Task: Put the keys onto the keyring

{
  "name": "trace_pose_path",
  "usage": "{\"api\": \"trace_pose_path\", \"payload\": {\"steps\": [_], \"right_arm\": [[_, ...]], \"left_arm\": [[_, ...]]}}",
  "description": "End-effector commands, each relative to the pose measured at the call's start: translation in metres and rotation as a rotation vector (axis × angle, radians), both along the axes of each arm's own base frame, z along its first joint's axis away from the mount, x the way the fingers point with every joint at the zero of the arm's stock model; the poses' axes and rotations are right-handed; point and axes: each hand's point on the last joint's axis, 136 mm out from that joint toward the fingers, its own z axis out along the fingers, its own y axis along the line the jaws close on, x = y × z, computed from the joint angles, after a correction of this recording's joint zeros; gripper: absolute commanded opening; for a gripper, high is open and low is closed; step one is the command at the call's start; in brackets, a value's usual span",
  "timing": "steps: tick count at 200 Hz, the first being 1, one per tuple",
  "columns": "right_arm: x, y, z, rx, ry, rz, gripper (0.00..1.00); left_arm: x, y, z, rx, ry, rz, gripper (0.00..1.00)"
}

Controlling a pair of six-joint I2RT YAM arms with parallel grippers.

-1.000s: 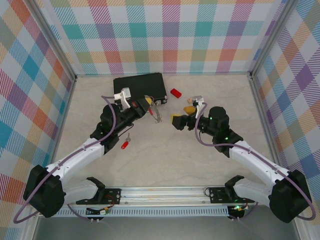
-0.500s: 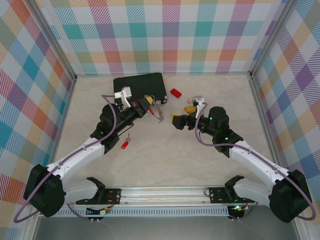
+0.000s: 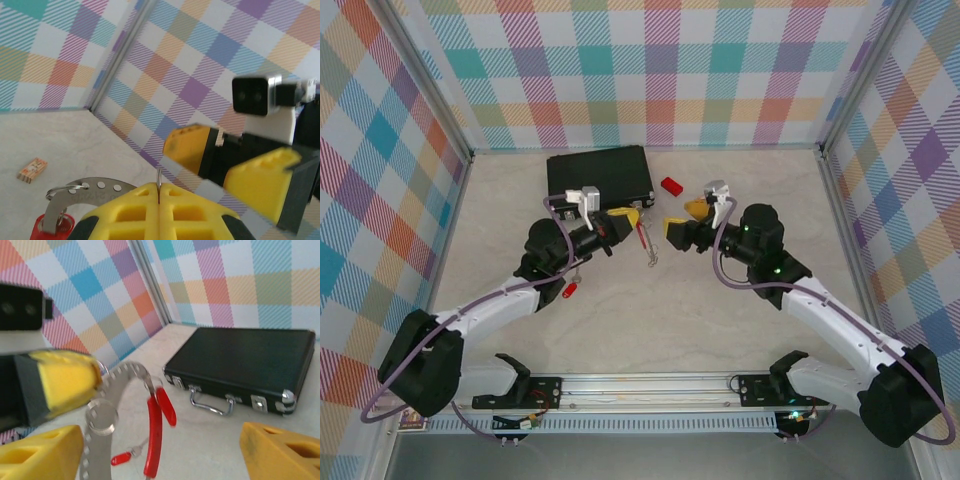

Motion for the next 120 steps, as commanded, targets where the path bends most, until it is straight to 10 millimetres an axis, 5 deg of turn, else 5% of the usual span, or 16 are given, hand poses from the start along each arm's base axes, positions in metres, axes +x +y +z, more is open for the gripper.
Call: {"api": "trace_pose_path", "payload": {"steps": [1, 41, 120], "right_arm": [[-0.004, 0.007, 0.025, 0.007, -0.072, 0.059, 0.72], [-0.009, 0.025, 0.046, 0.049, -0.085, 0.197, 0.5], [-0.014, 0.047, 0.058, 0.206, -0.007, 0.451, 0.4]], "left_arm": [[-0.023, -0.001, 0.028, -0.09, -0.226, -0.065, 0.0], [-0.029, -0.01, 0.029, -0.129, -0.229, -0.149, 0.0], [-0.034, 0.005, 0.059, -0.206, -0.247, -0.095, 0.0]]}}
